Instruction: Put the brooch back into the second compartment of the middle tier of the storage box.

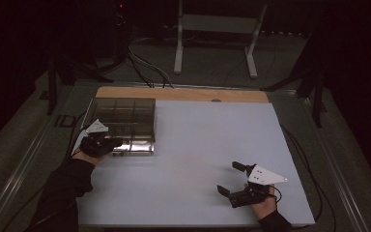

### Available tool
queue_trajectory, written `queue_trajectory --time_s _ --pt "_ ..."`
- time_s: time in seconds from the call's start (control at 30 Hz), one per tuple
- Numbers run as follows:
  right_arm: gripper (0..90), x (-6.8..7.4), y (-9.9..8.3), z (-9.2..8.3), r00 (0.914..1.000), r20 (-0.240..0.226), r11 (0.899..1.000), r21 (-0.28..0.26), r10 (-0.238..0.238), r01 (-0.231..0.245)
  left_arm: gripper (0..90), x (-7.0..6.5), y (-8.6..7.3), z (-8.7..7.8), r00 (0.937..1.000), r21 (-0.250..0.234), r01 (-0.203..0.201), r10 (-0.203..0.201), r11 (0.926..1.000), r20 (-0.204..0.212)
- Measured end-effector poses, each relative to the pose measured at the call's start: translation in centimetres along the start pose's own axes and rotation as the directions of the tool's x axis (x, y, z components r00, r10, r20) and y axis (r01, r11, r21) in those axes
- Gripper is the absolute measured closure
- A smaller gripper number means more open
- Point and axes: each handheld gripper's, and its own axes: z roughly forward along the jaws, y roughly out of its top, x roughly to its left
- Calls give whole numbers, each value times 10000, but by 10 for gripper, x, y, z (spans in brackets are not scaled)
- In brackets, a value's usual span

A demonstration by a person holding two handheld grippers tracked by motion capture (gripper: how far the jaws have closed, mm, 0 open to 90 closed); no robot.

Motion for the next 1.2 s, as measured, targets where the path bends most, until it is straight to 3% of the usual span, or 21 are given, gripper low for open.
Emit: queue_trajectory --time_s 0.2,0.27,0.4,0.67,0.87,0.93,1.1,1.17,1.2 --pt "0 1 0 0 10000 2 10000 2 -3 3 863 -1 5 1 9998 118 -187 187 9998 -10" --pt "0 0 0 0 10000 6 10000 -6 21 -21 861 -2 5 0 9998 -65 -192 192 9998 -71" --pt "0 0 0 0 10000 21 10000 -36 27 -27 744 -4 3 1 9989 -132 -238 232 9996 -411" --pt "0 0 0 0 10000 6 10000 -25 14 -14 480 -4 1 -8 9963 -469 427 -460 9980 -720" --pt "0 0 1 -1 10000 19 10000 -41 1 -1 276 -13 3 -11 9953 -472 483 -521 9977 -812" --pt "0 0 1 0 10000 32 10000 -31 -9 9 257 -18 5 -13 9944 -503 242 -292 9984 -1019" --pt "0 1 1 0 10000 15 10000 -30 -7 7 126 -22 7 -17 9972 -546 531 -558 9971 -496" --pt "0 0 1 -1 10000 22 10000 -41 -2 2 59 -23 8 -19 9988 -626 486 -489 9969 -46" --pt "0 0 1 -1 10000 26 10000 -37 18 -18 32 -25 9 -20 9986 -664 514 -519 9965 -58"
